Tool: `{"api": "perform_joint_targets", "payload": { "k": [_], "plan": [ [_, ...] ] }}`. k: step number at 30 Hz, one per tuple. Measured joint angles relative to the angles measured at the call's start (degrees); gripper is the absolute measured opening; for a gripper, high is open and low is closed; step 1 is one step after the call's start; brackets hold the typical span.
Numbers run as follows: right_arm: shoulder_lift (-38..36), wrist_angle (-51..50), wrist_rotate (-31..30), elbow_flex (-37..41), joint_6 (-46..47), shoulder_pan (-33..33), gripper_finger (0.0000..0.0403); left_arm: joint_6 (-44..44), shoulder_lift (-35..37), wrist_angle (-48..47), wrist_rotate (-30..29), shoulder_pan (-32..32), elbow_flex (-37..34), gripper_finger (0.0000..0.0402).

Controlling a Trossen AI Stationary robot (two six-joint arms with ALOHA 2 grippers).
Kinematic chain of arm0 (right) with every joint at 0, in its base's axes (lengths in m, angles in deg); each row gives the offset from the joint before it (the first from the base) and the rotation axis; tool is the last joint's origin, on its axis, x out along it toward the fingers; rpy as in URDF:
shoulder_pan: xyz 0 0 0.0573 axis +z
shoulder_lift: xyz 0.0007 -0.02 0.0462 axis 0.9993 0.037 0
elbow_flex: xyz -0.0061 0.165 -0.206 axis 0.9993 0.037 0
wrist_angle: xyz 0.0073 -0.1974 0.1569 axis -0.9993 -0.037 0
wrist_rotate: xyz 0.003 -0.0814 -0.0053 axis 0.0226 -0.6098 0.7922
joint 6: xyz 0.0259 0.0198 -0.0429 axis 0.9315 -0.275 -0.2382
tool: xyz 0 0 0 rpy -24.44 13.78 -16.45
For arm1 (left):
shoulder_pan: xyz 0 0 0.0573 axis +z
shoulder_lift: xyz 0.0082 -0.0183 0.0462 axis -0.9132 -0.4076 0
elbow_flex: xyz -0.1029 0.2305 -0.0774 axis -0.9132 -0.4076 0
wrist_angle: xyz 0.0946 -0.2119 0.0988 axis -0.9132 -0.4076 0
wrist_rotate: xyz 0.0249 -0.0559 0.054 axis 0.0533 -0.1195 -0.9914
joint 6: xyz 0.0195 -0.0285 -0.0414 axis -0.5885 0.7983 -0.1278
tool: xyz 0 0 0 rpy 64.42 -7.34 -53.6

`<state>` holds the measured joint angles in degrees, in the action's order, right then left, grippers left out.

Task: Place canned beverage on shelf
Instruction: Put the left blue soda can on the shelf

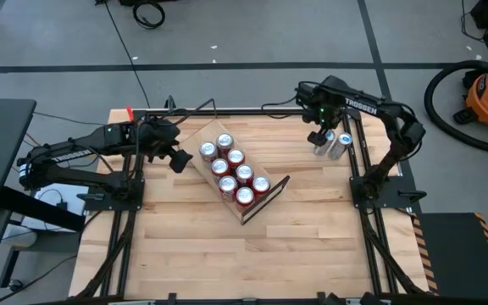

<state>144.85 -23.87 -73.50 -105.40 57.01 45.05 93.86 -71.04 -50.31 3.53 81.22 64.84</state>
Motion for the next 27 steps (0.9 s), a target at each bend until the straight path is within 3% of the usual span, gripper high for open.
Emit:
{"api": "perform_joint_targets", "payload": {
  "k": [14, 22, 27],
  "plan": [
    [-0.01, 8.44, -0.10, 7.35, -1.87, -0.10, 0.0386, 0.02, 0.00, -0.02, 0.00, 0.00, -0.02, 0.0396],
    [0.01, 10.94, -1.38, 8.53, -3.54, -0.07, 0.0316, 0.44, 0.00, -0.02, 0.18, -0.02, -0.04, 0.0396],
    [0.01, 9.19, 0.33, 4.62, -3.88, 1.71, 0.0262, -0.51, -0.02, 1.78, 3.58, 0.00, -0.07, 0.0396]
  ]
}}
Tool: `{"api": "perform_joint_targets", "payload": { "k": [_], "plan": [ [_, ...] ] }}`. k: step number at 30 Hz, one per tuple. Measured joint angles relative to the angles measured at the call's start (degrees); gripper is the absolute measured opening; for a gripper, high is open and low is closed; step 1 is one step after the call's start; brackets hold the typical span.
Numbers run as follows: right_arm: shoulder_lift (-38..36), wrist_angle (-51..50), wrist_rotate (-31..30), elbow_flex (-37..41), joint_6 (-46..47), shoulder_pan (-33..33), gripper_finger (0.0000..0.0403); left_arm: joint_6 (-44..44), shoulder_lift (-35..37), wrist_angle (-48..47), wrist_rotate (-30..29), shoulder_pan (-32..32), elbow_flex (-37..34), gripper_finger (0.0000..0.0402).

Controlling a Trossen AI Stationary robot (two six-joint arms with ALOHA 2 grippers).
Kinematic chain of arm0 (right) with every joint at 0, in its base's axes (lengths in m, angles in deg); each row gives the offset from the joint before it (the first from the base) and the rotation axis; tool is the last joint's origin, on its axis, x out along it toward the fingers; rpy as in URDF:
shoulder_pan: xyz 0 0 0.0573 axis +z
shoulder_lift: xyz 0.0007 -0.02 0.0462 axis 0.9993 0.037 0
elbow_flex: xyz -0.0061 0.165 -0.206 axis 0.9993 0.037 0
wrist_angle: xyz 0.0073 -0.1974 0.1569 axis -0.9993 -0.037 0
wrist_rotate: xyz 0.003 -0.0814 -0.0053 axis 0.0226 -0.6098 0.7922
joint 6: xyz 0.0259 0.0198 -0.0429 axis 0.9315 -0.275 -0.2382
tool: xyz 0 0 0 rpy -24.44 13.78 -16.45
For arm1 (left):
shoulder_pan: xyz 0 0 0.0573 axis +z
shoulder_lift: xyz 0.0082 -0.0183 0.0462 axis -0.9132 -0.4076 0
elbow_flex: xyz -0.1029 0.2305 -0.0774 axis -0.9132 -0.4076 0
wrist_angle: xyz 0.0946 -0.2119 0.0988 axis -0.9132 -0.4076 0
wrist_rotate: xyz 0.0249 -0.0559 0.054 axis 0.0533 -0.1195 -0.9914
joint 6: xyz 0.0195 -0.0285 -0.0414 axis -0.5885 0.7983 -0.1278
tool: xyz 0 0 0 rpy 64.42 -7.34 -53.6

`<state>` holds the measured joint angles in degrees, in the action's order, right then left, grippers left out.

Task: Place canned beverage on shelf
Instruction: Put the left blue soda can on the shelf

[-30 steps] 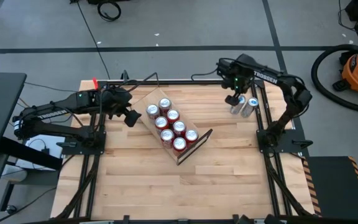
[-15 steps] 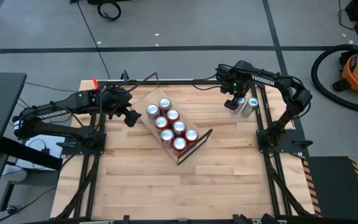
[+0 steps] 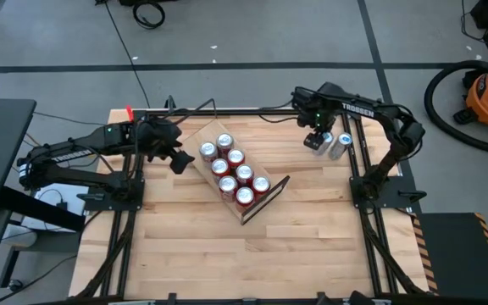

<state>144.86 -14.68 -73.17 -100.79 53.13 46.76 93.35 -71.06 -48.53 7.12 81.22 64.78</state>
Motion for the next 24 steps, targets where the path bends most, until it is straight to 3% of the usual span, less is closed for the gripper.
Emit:
{"api": "perform_joint_targets", "payload": {
  "k": [6, 11, 15, 24],
  "plan": [
    [0.00, -0.26, 0.11, -4.34, -0.04, 2.62, 0.0215, -4.03, -0.12, 4.01, 2.93, -0.01, 0.00, 0.0396],
    [-0.02, -0.32, 4.10, -7.08, 1.63, 2.73, 0.0223, -4.23, -0.33, 4.17, 2.91, 0.02, 0.00, 0.0396],
    [-0.02, -1.65, 5.40, -7.52, 1.04, 2.40, 0.0258, -4.21, -0.35, 4.05, 2.91, 0.02, 0.00, 0.0396],
    [-0.02, -4.84, 4.90, -7.52, 3.40, -0.01, 0.0389, -4.06, -0.35, 2.88, 3.39, 0.00, 0.00, 0.0396]
  ]
}}
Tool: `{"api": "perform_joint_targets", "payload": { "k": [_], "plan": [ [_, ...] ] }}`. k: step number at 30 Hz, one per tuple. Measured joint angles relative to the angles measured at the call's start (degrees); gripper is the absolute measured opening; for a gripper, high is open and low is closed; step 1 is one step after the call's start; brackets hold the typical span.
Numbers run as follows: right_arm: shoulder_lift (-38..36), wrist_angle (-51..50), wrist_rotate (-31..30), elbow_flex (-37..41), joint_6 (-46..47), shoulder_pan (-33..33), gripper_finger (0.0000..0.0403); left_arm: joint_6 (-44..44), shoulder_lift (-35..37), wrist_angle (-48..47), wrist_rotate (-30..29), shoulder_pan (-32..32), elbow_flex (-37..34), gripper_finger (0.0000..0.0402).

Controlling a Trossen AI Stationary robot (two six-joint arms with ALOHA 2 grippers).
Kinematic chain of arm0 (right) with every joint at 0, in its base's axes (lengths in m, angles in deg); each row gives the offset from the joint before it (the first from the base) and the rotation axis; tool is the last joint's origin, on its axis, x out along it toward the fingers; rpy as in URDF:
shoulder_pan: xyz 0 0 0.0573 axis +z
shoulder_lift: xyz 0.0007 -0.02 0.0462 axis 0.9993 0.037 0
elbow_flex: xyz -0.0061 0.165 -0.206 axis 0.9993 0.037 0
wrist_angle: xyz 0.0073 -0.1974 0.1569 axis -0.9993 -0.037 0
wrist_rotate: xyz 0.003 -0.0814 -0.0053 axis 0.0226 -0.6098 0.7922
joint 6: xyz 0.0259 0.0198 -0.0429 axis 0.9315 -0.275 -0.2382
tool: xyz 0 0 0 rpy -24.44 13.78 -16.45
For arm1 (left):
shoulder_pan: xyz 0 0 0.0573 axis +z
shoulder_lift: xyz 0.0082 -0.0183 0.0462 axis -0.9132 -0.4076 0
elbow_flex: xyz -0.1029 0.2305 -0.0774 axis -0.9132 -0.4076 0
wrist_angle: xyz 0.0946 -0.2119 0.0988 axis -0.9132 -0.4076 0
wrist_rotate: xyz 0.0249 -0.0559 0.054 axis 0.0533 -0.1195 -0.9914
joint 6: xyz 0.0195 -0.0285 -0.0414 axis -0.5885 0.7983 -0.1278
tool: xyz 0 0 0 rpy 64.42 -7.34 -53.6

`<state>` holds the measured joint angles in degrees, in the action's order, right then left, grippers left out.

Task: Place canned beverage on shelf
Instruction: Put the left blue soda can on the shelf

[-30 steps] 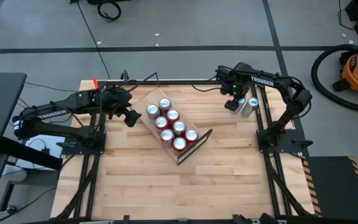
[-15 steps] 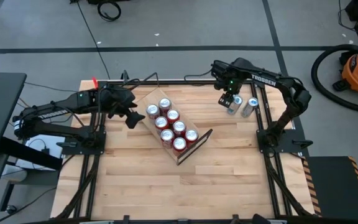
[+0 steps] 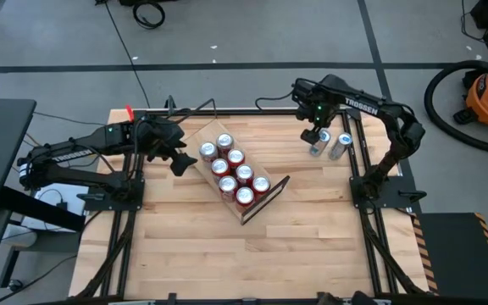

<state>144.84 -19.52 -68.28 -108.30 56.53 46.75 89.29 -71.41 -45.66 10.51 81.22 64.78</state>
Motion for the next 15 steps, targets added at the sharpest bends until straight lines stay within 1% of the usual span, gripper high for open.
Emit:
{"api": "perform_joint_targets", "payload": {
  "k": [1, 5, 12, 15],
  "plan": [
    [0.00, 0.11, -0.21, 0.00, 0.38, -0.11, 0.0394, 0.00, 0.00, -0.02, 0.02, 0.00, 0.00, 0.0396],
    [-0.02, 0.28, -2.18, 0.54, 1.41, -0.21, 0.0386, -0.02, 0.00, -0.02, 0.09, 0.00, 0.00, 0.0396],
    [-0.02, 2.16, -1.96, 4.98, 2.25, -1.06, 0.0399, 0.09, 0.00, -0.07, 0.15, 0.00, 0.00, 0.0396],
    [-0.02, 3.16, -1.82, 7.18, 3.20, -1.35, 0.0396, 0.09, 0.00, -0.07, 0.15, 0.00, 0.00, 0.0396]
  ]
}}
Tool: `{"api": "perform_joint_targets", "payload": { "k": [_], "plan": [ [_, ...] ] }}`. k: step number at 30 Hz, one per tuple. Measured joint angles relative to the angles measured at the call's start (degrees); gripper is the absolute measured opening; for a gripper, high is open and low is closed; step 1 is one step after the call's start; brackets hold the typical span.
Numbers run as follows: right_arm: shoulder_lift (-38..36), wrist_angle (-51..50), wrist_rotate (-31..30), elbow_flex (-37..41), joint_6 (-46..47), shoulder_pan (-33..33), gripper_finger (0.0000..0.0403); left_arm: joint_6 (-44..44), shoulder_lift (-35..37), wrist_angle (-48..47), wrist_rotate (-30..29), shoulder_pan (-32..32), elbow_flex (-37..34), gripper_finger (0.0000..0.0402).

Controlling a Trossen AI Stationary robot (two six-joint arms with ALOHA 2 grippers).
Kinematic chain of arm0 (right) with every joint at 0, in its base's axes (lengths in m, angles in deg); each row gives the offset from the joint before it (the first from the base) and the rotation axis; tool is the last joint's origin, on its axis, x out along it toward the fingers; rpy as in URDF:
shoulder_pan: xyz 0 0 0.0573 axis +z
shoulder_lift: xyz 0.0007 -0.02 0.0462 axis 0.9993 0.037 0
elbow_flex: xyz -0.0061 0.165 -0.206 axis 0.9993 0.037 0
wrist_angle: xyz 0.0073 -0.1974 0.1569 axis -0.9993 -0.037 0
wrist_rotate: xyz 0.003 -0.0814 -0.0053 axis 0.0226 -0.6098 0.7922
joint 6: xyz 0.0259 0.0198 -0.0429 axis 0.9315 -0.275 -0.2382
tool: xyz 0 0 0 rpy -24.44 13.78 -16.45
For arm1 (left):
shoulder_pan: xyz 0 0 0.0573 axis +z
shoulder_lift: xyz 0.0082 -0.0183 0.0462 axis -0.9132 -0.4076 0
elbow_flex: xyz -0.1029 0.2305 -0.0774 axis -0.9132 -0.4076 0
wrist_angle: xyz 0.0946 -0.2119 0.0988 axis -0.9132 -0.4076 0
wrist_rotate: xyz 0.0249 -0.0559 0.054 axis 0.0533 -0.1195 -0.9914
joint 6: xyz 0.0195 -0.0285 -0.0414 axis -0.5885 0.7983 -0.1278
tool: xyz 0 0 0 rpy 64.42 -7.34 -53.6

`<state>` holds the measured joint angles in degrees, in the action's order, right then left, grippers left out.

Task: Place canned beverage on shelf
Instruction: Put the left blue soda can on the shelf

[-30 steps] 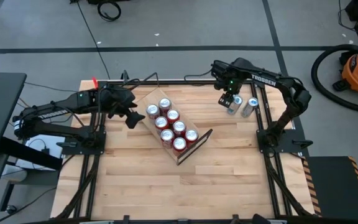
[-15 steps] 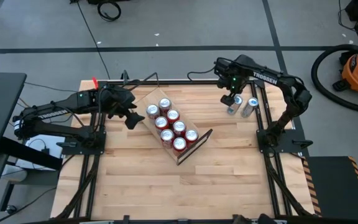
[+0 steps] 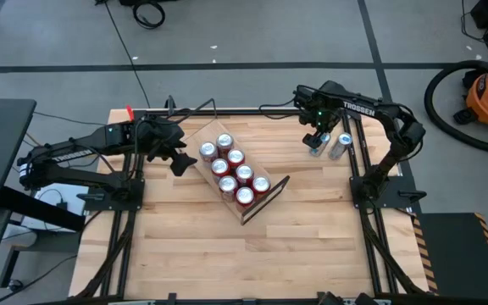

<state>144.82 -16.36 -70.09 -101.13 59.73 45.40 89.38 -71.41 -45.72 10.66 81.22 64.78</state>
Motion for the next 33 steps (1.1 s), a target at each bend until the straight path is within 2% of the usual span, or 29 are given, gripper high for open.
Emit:
{"api": "perform_joint_targets", "payload": {
  "k": [10, 19, 22, 27, 33],
  "plan": [
    [0.00, 7.69, 1.68, 6.32, 3.42, -0.54, 0.0347, -0.11, 0.00, 0.02, 0.00, 0.00, 0.00, 0.0396],
    [0.02, 9.44, 3.53, 8.61, 4.93, -1.22, 0.0265, -1.50, 0.00, 0.06, 0.00, 0.00, 0.00, 0.0396],
    [0.07, 8.90, 3.91, 7.52, 5.05, -1.01, 0.0243, -2.14, 0.00, 0.13, -0.69, 0.00, 0.00, 0.0396],
    [0.06, 8.65, 4.78, 4.44, 6.74, 0.82, 0.0242, -0.63, 0.00, 1.65, -2.02, 0.00, 0.00, 0.0396],
    [0.07, 5.46, 5.77, -5.29, 8.34, 4.46, 0.0252, 0.03, -0.55, 10.66, 4.69, -0.20, -0.26, 0.0396]
  ]
}}
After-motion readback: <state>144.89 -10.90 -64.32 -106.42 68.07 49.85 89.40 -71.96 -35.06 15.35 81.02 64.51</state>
